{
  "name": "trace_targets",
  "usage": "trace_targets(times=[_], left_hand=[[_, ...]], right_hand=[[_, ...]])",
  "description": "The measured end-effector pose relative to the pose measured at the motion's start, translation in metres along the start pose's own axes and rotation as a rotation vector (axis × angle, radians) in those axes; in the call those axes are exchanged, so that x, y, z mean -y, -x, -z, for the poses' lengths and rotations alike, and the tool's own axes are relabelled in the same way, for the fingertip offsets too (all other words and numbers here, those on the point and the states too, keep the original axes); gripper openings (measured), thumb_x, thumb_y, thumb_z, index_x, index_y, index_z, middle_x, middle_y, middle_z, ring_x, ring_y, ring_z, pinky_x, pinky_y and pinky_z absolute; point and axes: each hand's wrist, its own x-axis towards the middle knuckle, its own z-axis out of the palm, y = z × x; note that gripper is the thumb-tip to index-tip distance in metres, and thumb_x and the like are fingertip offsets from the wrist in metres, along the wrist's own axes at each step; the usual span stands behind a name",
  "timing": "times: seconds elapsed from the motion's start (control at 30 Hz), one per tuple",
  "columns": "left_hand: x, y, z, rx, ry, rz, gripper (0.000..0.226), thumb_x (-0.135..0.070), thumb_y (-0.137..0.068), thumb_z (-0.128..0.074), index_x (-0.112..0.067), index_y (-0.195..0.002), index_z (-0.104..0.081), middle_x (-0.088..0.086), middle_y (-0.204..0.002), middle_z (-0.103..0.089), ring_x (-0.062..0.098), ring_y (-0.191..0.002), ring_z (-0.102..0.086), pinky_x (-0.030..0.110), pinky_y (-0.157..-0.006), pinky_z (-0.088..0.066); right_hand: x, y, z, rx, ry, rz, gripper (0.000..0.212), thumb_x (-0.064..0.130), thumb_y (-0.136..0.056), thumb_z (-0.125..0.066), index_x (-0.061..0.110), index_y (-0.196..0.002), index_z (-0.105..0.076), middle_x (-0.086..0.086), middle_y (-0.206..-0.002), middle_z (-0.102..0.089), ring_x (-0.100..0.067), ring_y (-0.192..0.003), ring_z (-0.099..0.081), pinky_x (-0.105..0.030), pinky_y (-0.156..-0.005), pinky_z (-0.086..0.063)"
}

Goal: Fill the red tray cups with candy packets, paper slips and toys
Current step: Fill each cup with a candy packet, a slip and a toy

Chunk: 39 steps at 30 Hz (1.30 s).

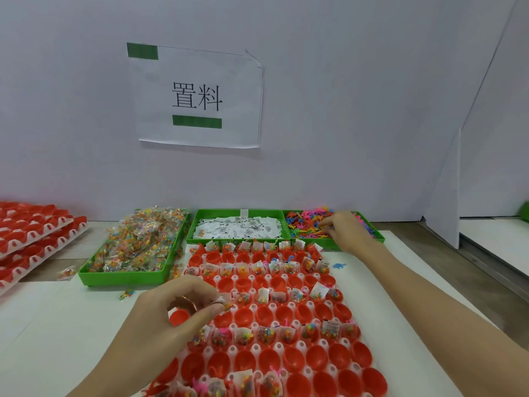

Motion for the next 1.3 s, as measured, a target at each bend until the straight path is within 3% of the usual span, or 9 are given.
trace_targets(times=[0.13, 0.33, 0.63, 0.7, 0.83, 1.0, 1.07, 1.17, 1.3], left_hand=[[0.005, -0.002, 0.002, -0.005, -0.014, 0.006, 0.010, -0.031, -0.080, -0.078, -0.032, -0.089, -0.078, -0.003, -0.083, -0.074, 0.019, -0.079, -0.069, 0.029, -0.072, -0.057], [0.006, -0.002, 0.004, -0.008, -0.012, 0.006, 0.011, -0.036, -0.080, -0.077, -0.032, -0.090, -0.077, -0.003, -0.085, -0.074, 0.019, -0.080, -0.070, 0.029, -0.072, -0.057], [0.003, -0.002, 0.004, -0.018, 0.040, 0.030, 0.012, -0.035, -0.079, -0.078, -0.030, -0.090, -0.078, 0.000, -0.084, -0.074, 0.021, -0.080, -0.070, 0.028, -0.073, -0.057], [0.002, -0.001, 0.001, -0.008, 0.086, 0.050, 0.011, -0.033, -0.080, -0.079, -0.029, -0.090, -0.078, 0.002, -0.083, -0.074, 0.021, -0.078, -0.071, 0.028, -0.074, -0.058], [-0.005, 0.001, -0.005, 0.011, 0.201, 0.105, 0.013, -0.029, -0.078, -0.082, -0.024, -0.090, -0.080, 0.005, -0.082, -0.077, 0.018, -0.075, -0.073, 0.024, -0.073, -0.060], [-0.016, 0.006, -0.014, 0.054, 0.261, 0.134, 0.019, -0.024, -0.076, -0.086, -0.021, -0.094, -0.081, 0.008, -0.088, -0.079, 0.024, -0.082, -0.076, 0.035, -0.078, -0.062], [-0.021, 0.008, -0.019, 0.079, 0.290, 0.132, 0.020, -0.020, -0.077, -0.087, -0.020, -0.095, -0.080, 0.010, -0.090, -0.079, 0.026, -0.084, -0.077, 0.037, -0.080, -0.062], [-0.029, 0.012, -0.028, 0.106, 0.295, 0.081, 0.016, -0.020, -0.077, -0.087, -0.022, -0.091, -0.081, 0.006, -0.088, -0.079, 0.022, -0.082, -0.077, 0.028, -0.077, -0.062], [-0.037, 0.015, -0.035, 0.093, 0.232, -0.008, 0.014, -0.026, -0.078, -0.085, -0.030, -0.092, -0.082, -0.001, -0.086, -0.079, 0.017, -0.080, -0.077, 0.023, -0.074, -0.061]], right_hand=[[0.011, -0.014, 0.003, 0.094, 0.107, 0.094, 0.035, 0.006, -0.093, -0.070, 0.008, -0.128, -0.069, -0.012, -0.126, -0.070, -0.024, -0.110, -0.069, -0.037, -0.099, -0.053], [0.013, -0.019, 0.003, 0.095, 0.146, 0.071, 0.003, 0.001, -0.092, -0.069, 0.003, -0.093, -0.071, -0.011, -0.100, -0.071, -0.024, -0.091, -0.067, -0.033, -0.083, -0.054], [0.009, 0.014, 0.019, -0.197, -0.559, -0.213, 0.012, 0.017, -0.088, -0.079, 0.008, -0.089, -0.070, -0.004, -0.087, -0.073, -0.015, -0.080, -0.068, -0.027, -0.075, -0.053], [0.020, 0.034, 0.030, -0.176, -0.771, -0.244, 0.016, 0.020, -0.085, -0.082, 0.011, -0.092, -0.072, -0.004, -0.087, -0.076, -0.017, -0.083, -0.072, -0.024, -0.072, -0.054], [0.052, 0.094, 0.050, 0.011, -1.097, -0.140, 0.035, 0.021, -0.083, -0.081, 0.014, -0.115, -0.070, -0.005, -0.097, -0.080, -0.021, -0.094, -0.076, -0.030, -0.084, -0.061], [0.095, 0.167, 0.053, 0.176, -1.308, -0.091, 0.025, 0.010, -0.088, -0.076, 0.010, -0.113, -0.073, -0.012, -0.104, -0.078, -0.028, -0.098, -0.076, -0.026, -0.078, -0.061], [0.112, 0.188, 0.054, 0.202, -1.285, -0.026, 0.018, 0.010, -0.090, -0.076, 0.016, -0.107, -0.077, -0.009, -0.101, -0.079, -0.023, -0.095, -0.077, -0.024, -0.076, -0.060], [0.128, 0.201, 0.057, 0.199, -1.123, 0.089, 0.013, 0.012, -0.092, -0.075, 0.022, -0.101, -0.078, 0.001, -0.095, -0.079, -0.013, -0.091, -0.076, -0.020, -0.079, -0.058], [0.135, 0.209, 0.058, 0.229, -1.043, 0.122, 0.014, 0.015, -0.091, -0.076, 0.026, -0.098, -0.081, 0.004, -0.095, -0.078, -0.013, -0.092, -0.074, -0.026, -0.085, -0.059]])
